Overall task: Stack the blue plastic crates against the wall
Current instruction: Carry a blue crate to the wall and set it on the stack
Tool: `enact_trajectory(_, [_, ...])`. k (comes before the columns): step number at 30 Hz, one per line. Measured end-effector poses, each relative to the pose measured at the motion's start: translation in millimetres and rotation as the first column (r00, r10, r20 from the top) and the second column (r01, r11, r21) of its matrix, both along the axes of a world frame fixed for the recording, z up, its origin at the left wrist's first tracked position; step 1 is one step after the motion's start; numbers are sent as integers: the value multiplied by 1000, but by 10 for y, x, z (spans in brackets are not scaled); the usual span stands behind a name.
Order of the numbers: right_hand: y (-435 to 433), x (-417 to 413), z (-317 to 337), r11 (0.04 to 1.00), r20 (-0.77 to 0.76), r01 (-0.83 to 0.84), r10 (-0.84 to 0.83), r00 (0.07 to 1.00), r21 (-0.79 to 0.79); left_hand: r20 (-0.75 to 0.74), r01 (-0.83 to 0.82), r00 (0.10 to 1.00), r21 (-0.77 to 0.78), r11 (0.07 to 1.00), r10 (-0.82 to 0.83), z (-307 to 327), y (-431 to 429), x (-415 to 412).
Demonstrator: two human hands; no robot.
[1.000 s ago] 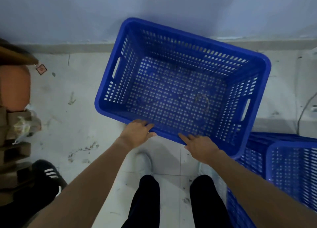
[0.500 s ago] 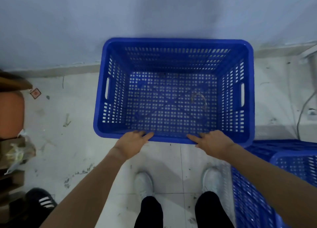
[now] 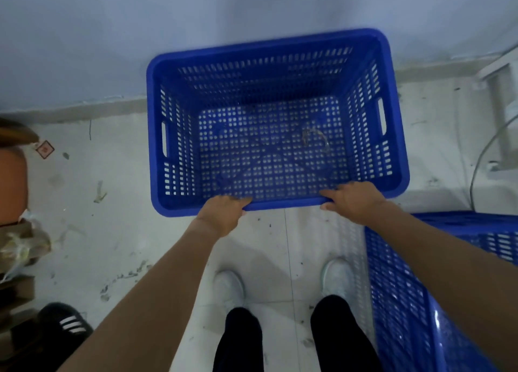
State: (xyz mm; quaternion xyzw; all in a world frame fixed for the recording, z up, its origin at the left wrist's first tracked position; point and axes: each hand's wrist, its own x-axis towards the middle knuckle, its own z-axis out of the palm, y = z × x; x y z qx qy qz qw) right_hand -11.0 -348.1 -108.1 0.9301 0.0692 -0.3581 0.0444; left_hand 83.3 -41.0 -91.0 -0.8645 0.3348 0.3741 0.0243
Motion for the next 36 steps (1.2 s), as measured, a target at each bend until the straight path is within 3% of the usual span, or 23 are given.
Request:
enact_trajectory(4, [15, -23, 149, 983, -112, 184, -183, 977, -1, -104, -146, 983, 70, 987, 153, 242, -265, 48])
enact_trajectory(9, [-80, -175, 609, 895, -141, 437, -423, 895, 91, -177, -241, 958, -71, 968, 225, 757, -597, 154])
enact_trajectory(13, [-91, -530, 1364, 697, -95, 678, -678, 729, 235, -266, -228, 945, -116, 967, 191, 1419, -727, -17])
enact_trajectory(18, [54, -1254, 2463, 466, -72, 832, -859, 507, 301, -201, -119, 977, -224, 967, 73, 2539, -972, -330])
enact_trajectory(23, [188, -2005, 3418, 200, -102, 899, -961, 258, 388, -166, -55, 986, -308, 950, 3, 3427, -1318, -780])
enact_trajectory(28, [190, -2978, 4037, -6, -76, 936, -997, 22, 351, -230, 19, 968, -317, 948, -97, 3911, -1743, -1453])
enact_trajectory(33, [96, -4021, 4217, -188, -70, 933, -982, -174, 308, -311, 77, 934, -309, 948, -178, 4027, -2071, -2160])
enact_trajectory(36, [-50, -4670, 4069, -238, -84, 931, -971, -224, 277, -368, 71, 916, -239, 968, -158, 3943, -2214, -2618])
